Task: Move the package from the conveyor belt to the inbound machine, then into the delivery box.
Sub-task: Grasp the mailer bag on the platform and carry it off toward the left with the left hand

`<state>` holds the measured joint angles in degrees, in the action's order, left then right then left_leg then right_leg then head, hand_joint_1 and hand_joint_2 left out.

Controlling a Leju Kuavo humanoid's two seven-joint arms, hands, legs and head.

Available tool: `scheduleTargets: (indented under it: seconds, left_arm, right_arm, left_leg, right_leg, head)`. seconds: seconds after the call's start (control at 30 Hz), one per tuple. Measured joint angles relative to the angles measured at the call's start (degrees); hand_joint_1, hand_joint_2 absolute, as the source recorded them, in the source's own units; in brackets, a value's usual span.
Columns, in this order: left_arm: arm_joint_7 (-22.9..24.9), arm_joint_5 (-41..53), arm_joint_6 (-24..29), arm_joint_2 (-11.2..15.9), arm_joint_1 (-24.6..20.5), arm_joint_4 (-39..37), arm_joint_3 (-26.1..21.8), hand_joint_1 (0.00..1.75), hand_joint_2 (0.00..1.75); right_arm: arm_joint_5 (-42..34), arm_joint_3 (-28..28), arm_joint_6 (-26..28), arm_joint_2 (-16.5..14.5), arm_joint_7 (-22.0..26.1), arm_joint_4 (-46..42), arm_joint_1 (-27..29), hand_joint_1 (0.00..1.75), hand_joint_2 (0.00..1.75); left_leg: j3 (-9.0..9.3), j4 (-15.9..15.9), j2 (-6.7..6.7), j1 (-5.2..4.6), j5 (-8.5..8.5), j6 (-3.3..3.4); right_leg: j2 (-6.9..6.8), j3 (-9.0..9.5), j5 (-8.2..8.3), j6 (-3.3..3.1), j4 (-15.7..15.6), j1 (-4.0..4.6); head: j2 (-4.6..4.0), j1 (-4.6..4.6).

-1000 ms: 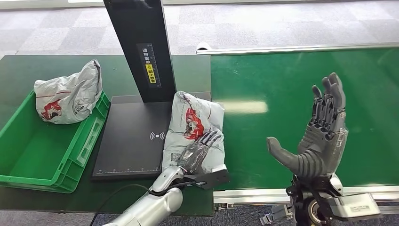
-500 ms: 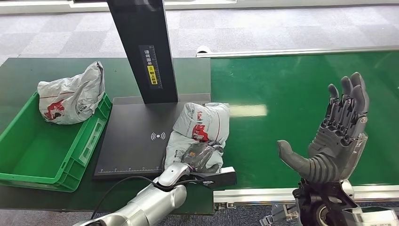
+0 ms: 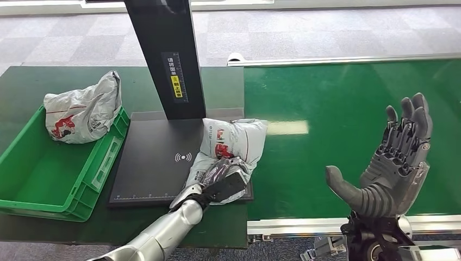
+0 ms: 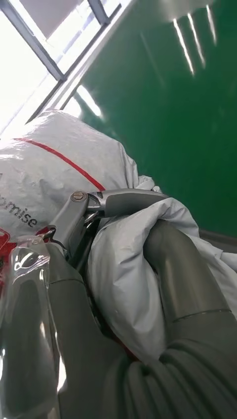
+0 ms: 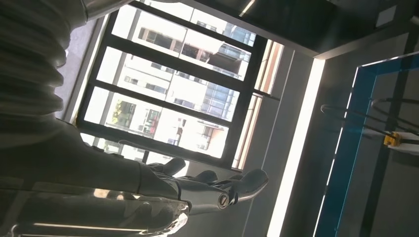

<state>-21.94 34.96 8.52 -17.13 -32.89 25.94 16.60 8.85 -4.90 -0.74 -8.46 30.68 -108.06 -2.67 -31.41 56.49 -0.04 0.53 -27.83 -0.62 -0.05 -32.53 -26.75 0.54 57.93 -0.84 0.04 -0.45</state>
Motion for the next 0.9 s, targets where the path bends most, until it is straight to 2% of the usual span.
scheduleTargets:
  seconds: [0.13,0.27,0.37,0.43,0.5,0.57,0.67,0.8,0.9]
  left_arm:
    - [-2.5,-7.7,-1.6,0.5,4.2,9.0,-1.8,1.75,1.75]
    - [-2.2,-21.7,0.6,1.6,11.9,29.5,-2.6,1.75,1.75]
    - [-1.9,-24.3,1.8,2.4,14.5,39.1,-2.6,1.75,1.75]
    - [-3.6,-24.9,3.3,2.9,15.9,42.9,-2.6,1.75,1.75]
    - [-7.6,-24.9,7.8,3.4,17.4,47.2,-2.6,1.75,1.75]
    - [-10.7,-23.1,14.6,4.1,18.6,53.4,-2.9,1.75,1.75]
    - [-10.3,-18.8,22.2,5.8,18.7,61.6,-5.0,1.75,1.75]
    - [-10.2,-15.8,28.4,8.6,16.8,65.6,-10.8,1.75,1.75]
    - [-10.8,-15.7,29.6,10.1,15.5,65.7,-14.8,1.75,1.75]
  right_arm:
    - [0.1,0.8,0.8,-0.2,0.4,0.0,0.9,0.0,1.75]
    - [0.6,1.9,2.3,-0.4,1.2,-0.6,3.2,0.0,1.75]
    - [0.7,2.3,2.6,-0.6,1.3,-0.9,3.8,0.0,1.75]
    - [0.7,2.4,2.7,-0.7,1.3,-0.9,4.0,0.0,1.75]
    - [0.8,2.6,2.9,-0.8,1.3,-1.0,4.2,0.0,1.75]
    - [0.8,2.7,3.0,-1.1,1.3,-1.0,4.5,0.0,1.75]
    - [0.6,2.9,3.2,-1.3,1.4,-1.1,5.0,0.0,1.75]
    - [-0.5,3.1,3.7,-1.2,1.8,-1.0,5.5,0.0,1.75]
    - [-0.9,3.2,4.0,-1.2,2.1,-0.9,5.7,0.0,1.75]
  left_leg:
    - [-0.22,0.0,0.03,0.0,0.01,0.0]
    - [-0.57,0.0,0.09,0.01,-0.01,-0.01]
    - [-0.69,0.0,0.08,0.02,-0.04,-0.03]
    - [-0.73,0.0,0.09,0.02,-0.05,-0.04]
    - [-0.76,0.0,0.12,0.02,-0.05,-0.04]
    - [-0.79,0.0,0.1,0.03,-0.05,-0.04]
    - [-0.8,0.0,0.07,0.03,-0.04,-0.04]
    - [-0.77,0.0,0.08,0.04,-0.02,-0.06]
    - [-0.75,0.0,0.08,0.04,0.0,-0.06]
  right_leg:
    - [0.03,-0.26,0.01,0.01,0.0,0.0]
    - [0.1,-0.65,0.0,0.01,0.0,0.01]
    - [0.09,-0.77,-0.04,0.01,0.0,0.02]
    - [0.1,-0.8,-0.05,0.01,0.0,0.03]
    - [0.12,-0.84,-0.05,0.0,0.0,0.04]
    - [0.11,-0.86,-0.05,0.0,0.0,0.04]
    - [0.08,-0.86,-0.06,0.0,0.0,0.06]
    - [0.08,-0.85,-0.05,-0.01,0.0,0.07]
    - [0.09,-0.84,-0.05,-0.01,0.0,0.07]
  head:
    - [0.0,-0.01]
    - [0.0,-0.02]
    - [0.0,-0.03]
    - [0.0,-0.02]
    - [0.0,-0.01]
    - [0.0,-0.01]
    - [0.0,-0.02]
    - [0.0,-0.02]
    - [0.0,-0.02]
